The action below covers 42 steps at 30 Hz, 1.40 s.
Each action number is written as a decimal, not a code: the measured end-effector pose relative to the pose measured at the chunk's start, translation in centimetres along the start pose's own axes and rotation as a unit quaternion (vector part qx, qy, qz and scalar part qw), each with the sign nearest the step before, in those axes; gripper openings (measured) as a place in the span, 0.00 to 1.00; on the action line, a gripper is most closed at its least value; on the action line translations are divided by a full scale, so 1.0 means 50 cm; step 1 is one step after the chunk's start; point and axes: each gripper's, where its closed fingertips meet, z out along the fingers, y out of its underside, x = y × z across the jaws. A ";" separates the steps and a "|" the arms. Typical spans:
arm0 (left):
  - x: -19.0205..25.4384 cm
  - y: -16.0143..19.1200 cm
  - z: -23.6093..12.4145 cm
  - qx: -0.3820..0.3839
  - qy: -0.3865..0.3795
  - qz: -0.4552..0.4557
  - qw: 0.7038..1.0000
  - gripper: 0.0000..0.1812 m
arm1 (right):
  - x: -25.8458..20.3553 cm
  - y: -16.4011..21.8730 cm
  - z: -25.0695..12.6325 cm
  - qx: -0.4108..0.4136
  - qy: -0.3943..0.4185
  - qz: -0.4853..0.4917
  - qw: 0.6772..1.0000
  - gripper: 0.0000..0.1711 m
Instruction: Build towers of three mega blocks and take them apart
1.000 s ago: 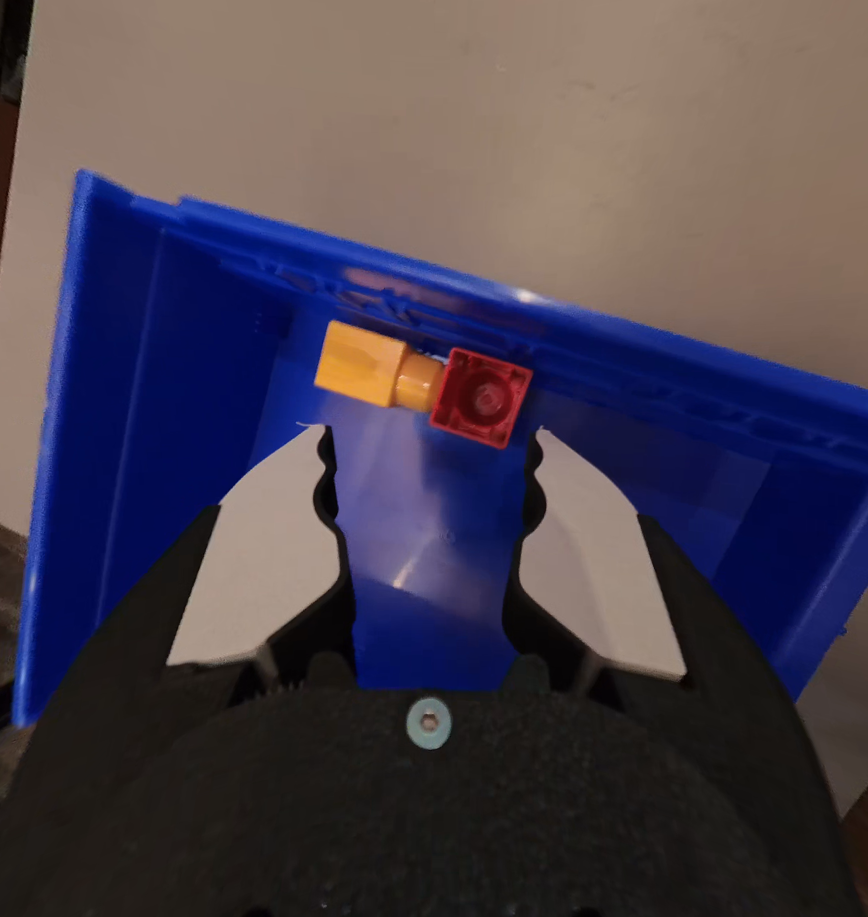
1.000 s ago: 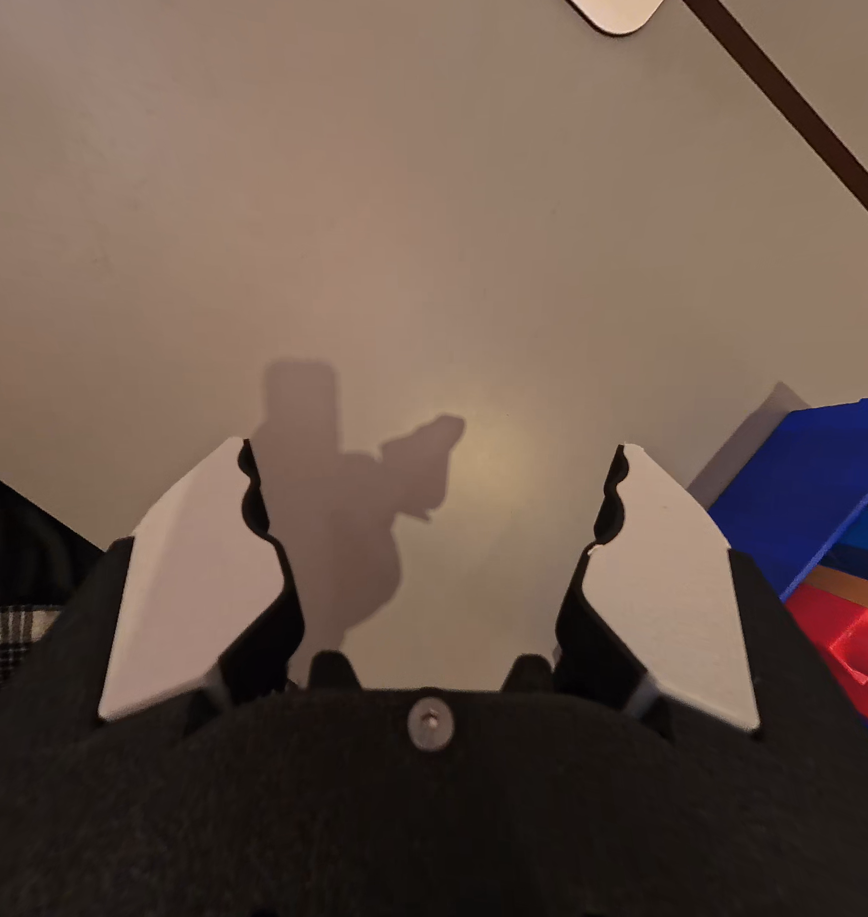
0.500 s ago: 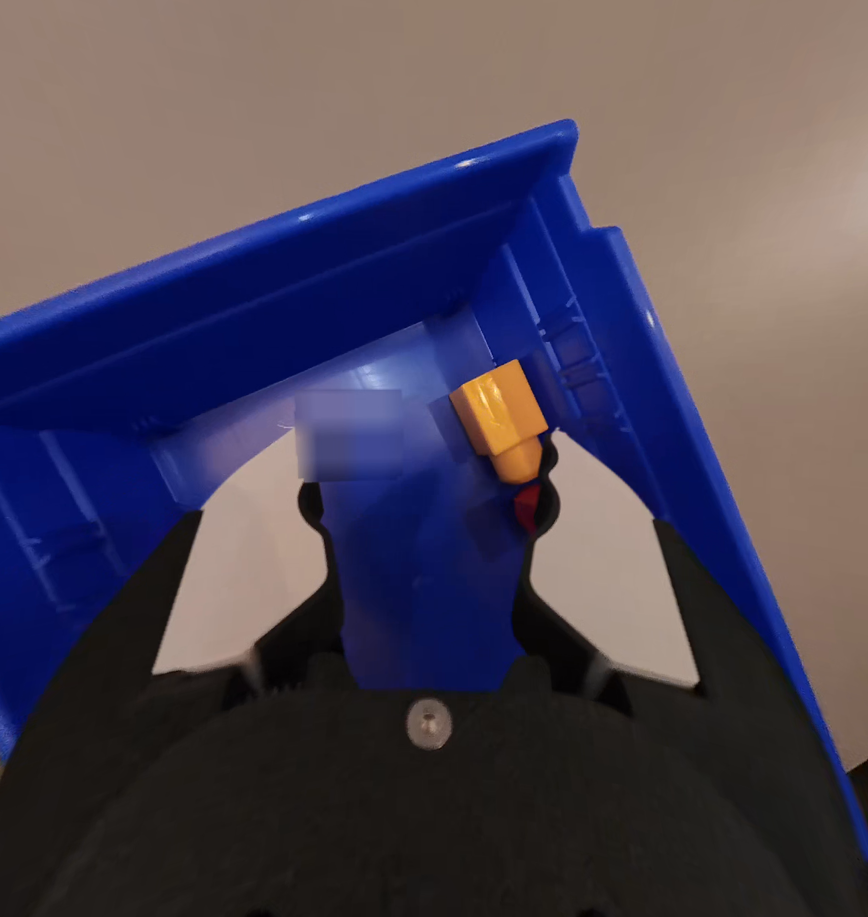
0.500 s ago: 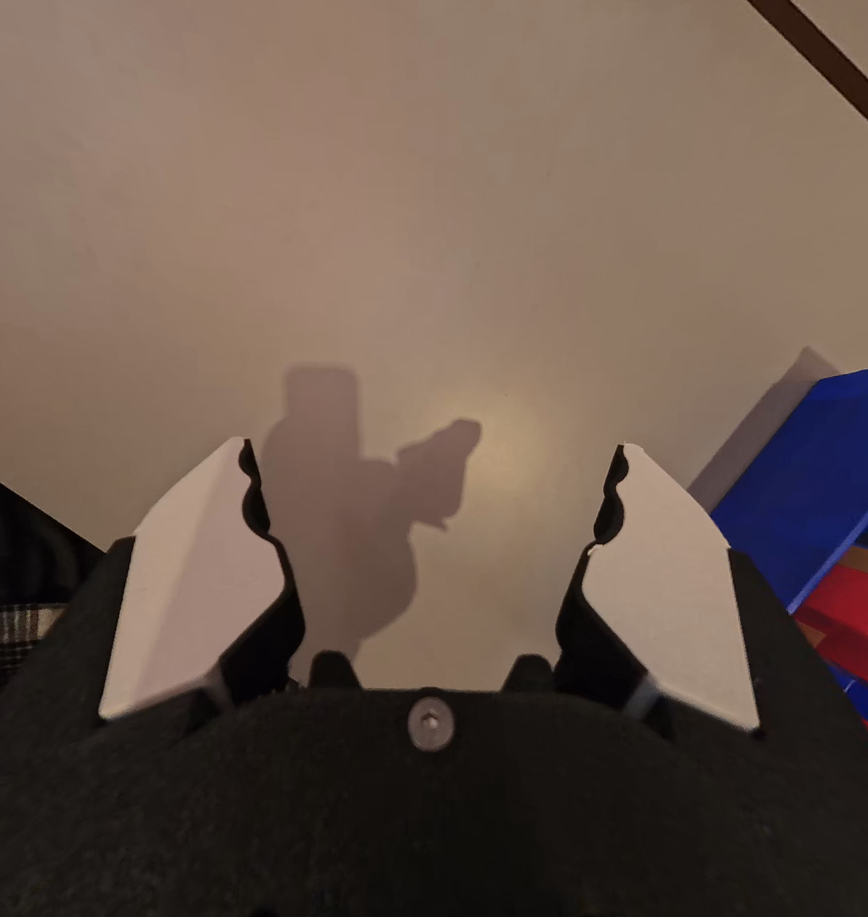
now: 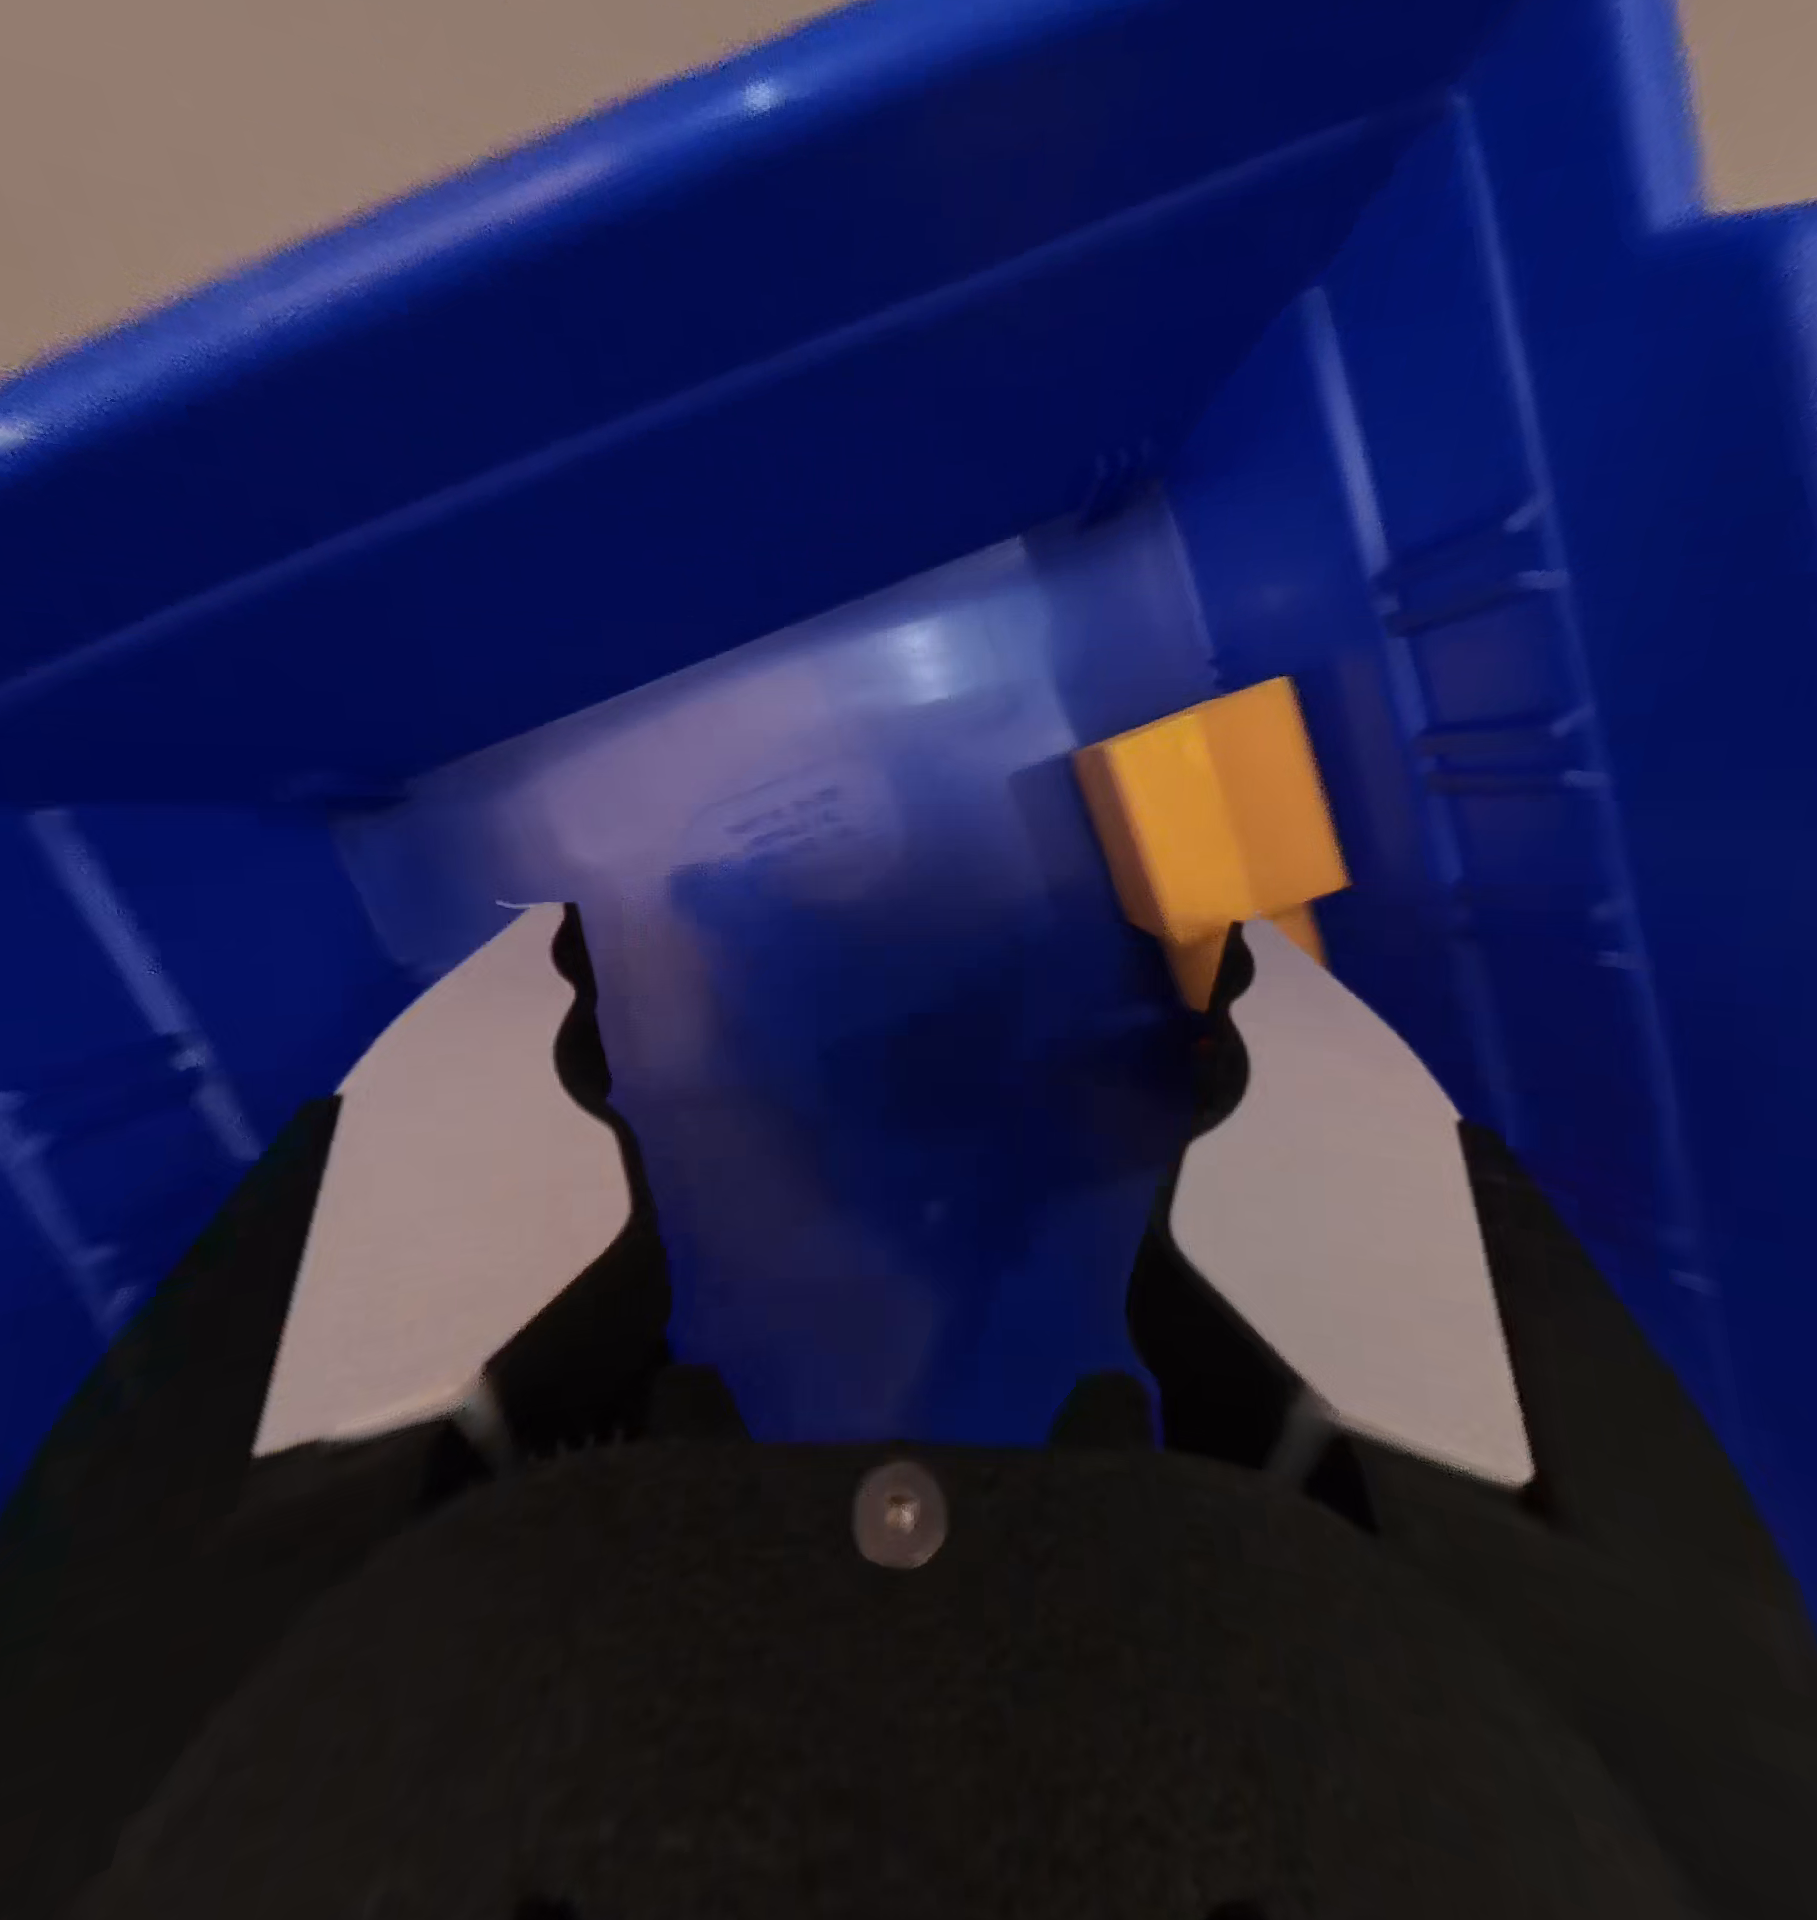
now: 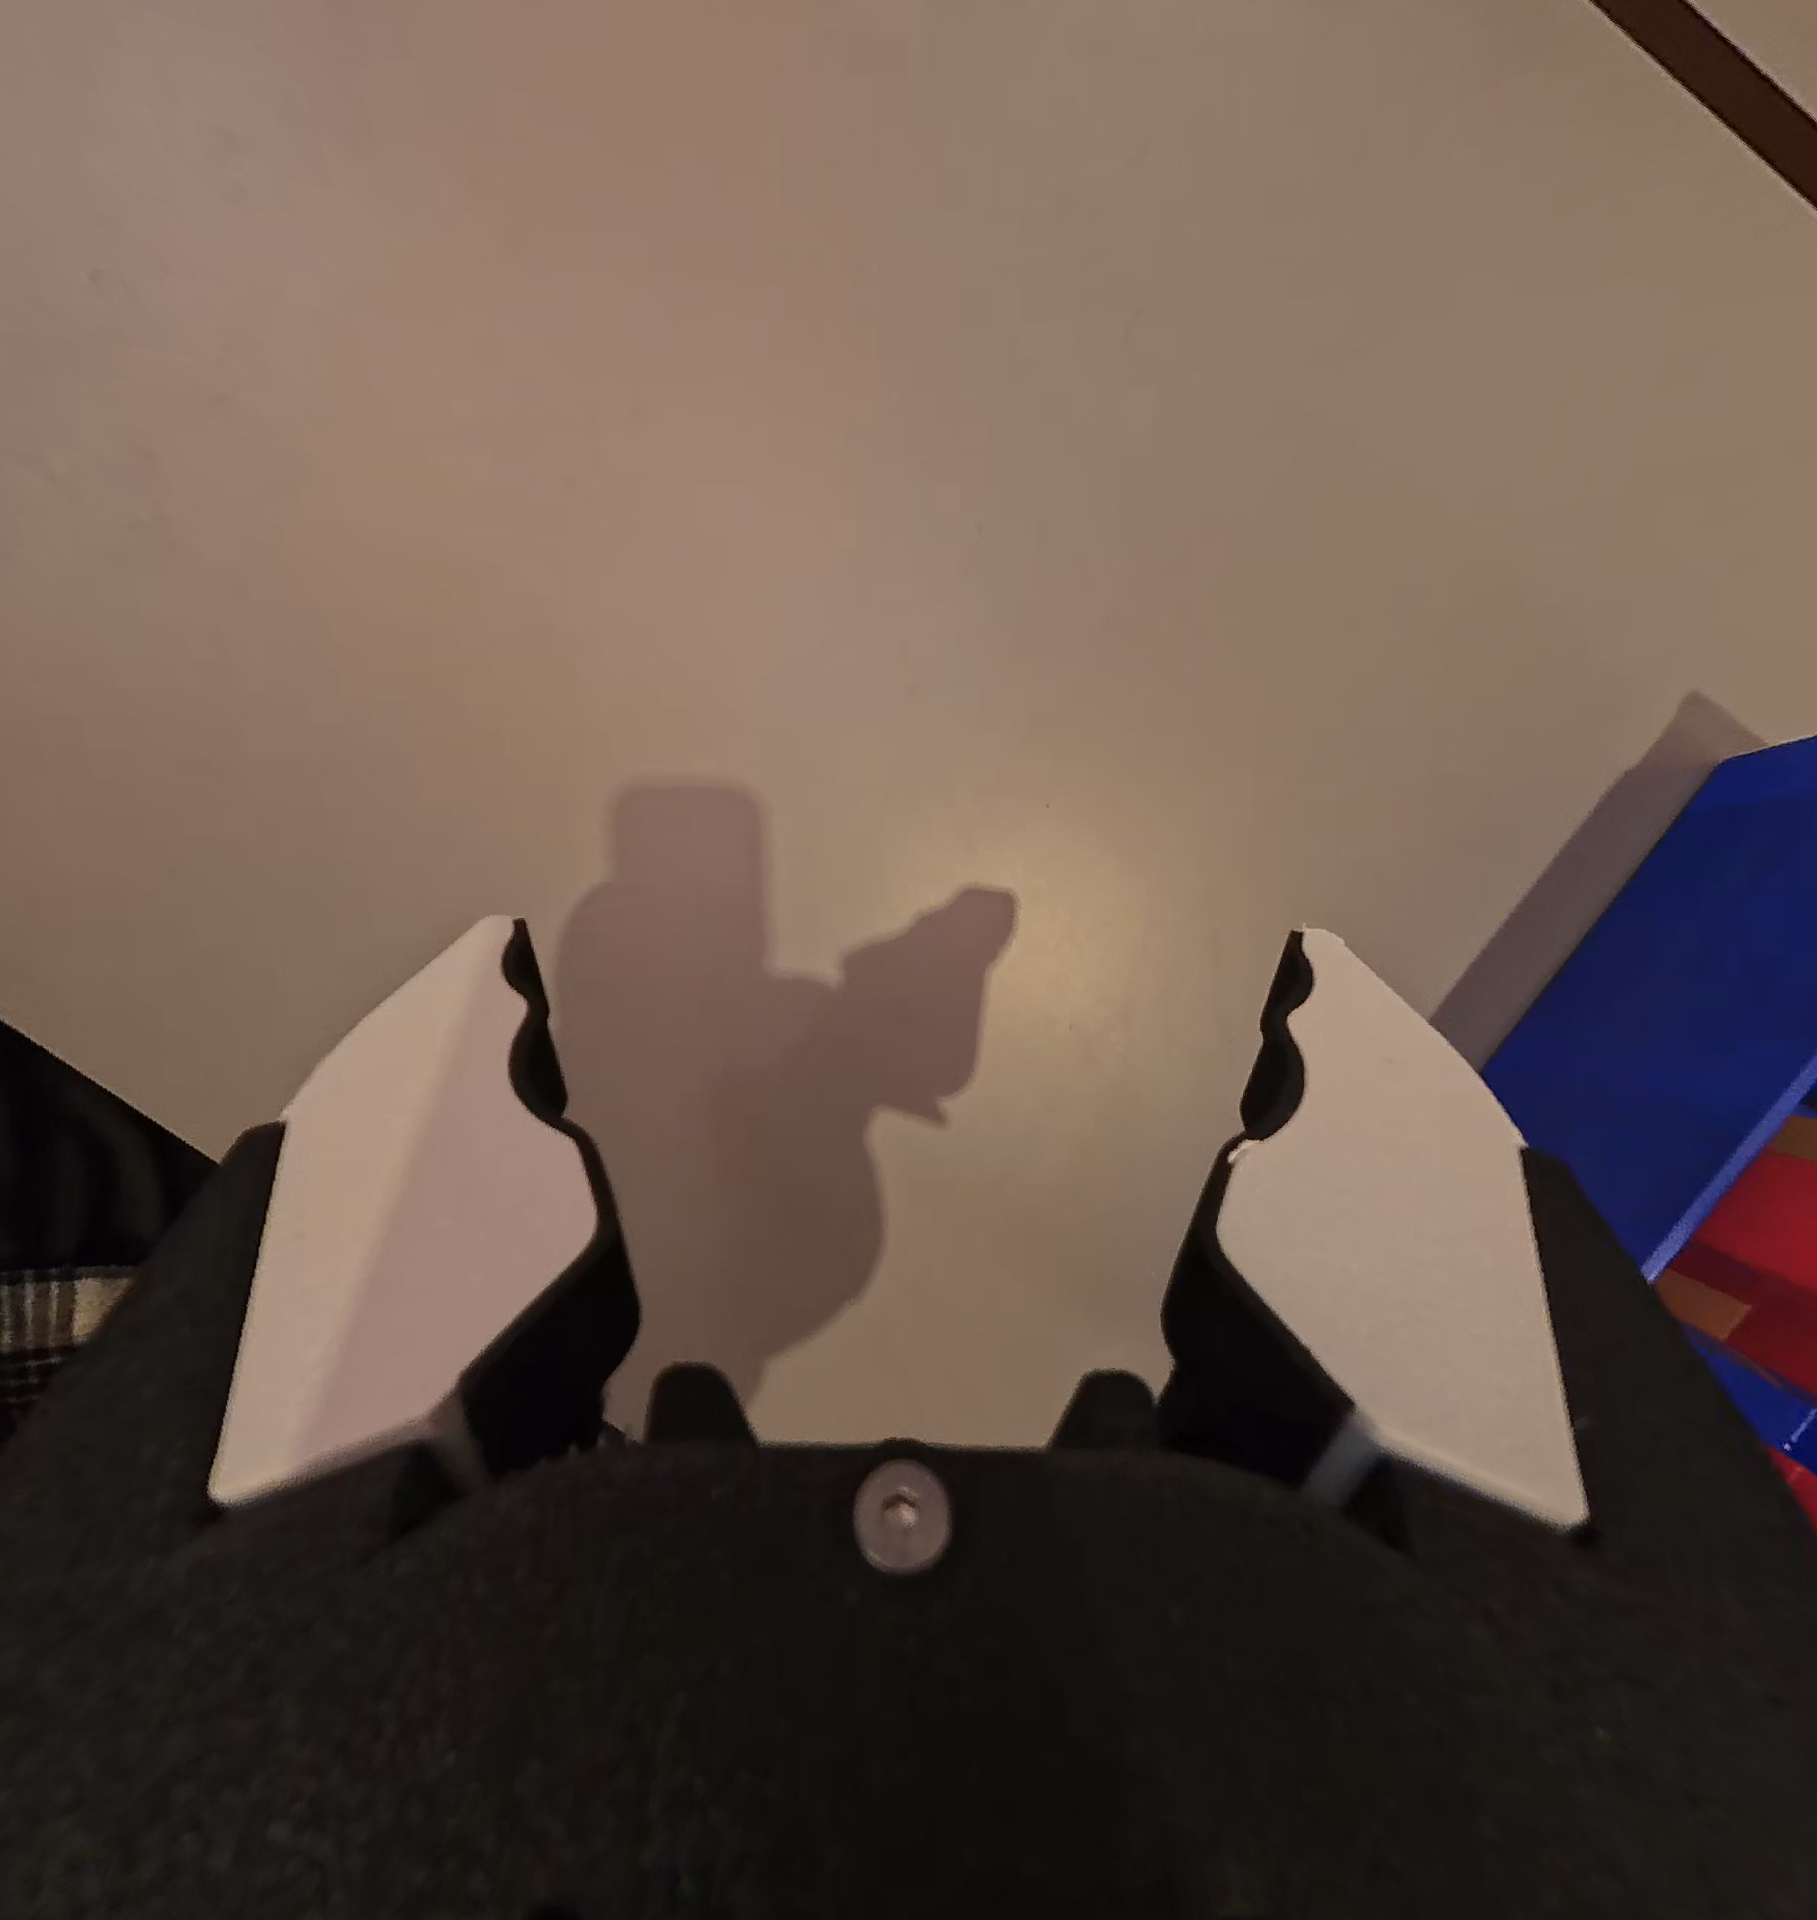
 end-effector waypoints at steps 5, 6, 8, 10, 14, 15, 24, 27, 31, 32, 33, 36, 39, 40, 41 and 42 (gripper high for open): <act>-0.031 -0.024 -0.049 0.052 -0.004 -0.013 0.999 0.60 | 0.006 0.001 -0.004 0.005 0.000 0.004 1.000 0.75; -0.026 -0.029 -0.059 0.063 0.010 -0.018 0.998 0.58 | 0.006 0.001 -0.003 0.006 -0.001 0.004 1.000 0.75; -0.005 -0.031 -0.075 0.072 0.047 -0.023 0.996 0.56 | 0.005 0.002 0.000 0.005 -0.003 0.002 1.000 0.75; 0.015 -0.028 -0.089 0.073 0.071 -0.016 0.995 0.55 | 0.004 0.004 0.003 0.003 -0.006 0.001 1.000 0.75; 0.041 0.008 -0.110 0.049 0.098 0.036 0.993 0.55 | 0.007 0.013 0.004 0.001 -0.008 0.002 1.000 0.75; 0.039 0.023 -0.115 0.038 0.097 0.037 0.994 0.54 | 0.008 0.015 0.002 0.002 -0.008 0.004 1.000 0.74; 0.058 0.081 -0.130 0.107 0.092 -0.084 0.986 0.39 | 0.012 0.018 0.013 0.025 -0.023 0.018 0.999 0.73; 0.056 0.078 -0.119 0.145 0.075 -0.133 0.978 0.39 | 0.000 0.017 0.024 0.026 -0.038 0.011 0.999 0.73; 0.051 0.095 -0.090 0.151 0.053 -0.191 0.968 0.38 | 0.000 0.020 0.024 0.037 -0.046 0.008 0.998 0.73; 0.053 0.099 -0.082 0.151 0.052 -0.202 0.966 0.37 | 0.003 0.021 0.023 0.040 -0.047 0.011 0.998 0.72; 0.057 0.102 -0.074 0.148 0.051 -0.212 0.965 0.36 | 0.005 0.023 0.023 0.042 -0.049 0.013 0.998 0.72; 0.062 0.113 -0.051 0.126 0.032 -0.220 0.967 0.37 | 0.009 0.029 0.021 0.049 -0.054 0.014 0.997 0.72; 0.066 0.108 -0.035 0.115 0.015 -0.214 0.970 0.36 | 0.014 0.037 0.021 0.054 -0.057 0.017 0.997 0.72; 0.068 0.104 -0.032 0.114 0.013 -0.211 0.971 0.36 | 0.015 0.041 0.021 0.055 -0.058 0.018 0.997 0.72; 0.069 0.101 -0.029 0.114 0.012 -0.209 0.971 0.35 | 0.018 0.046 0.021 0.054 -0.058 0.020 0.997 0.72; 0.070 0.098 -0.026 0.113 0.010 -0.207 0.972 0.35 | 0.021 0.050 0.021 0.055 -0.057 0.022 0.997 0.72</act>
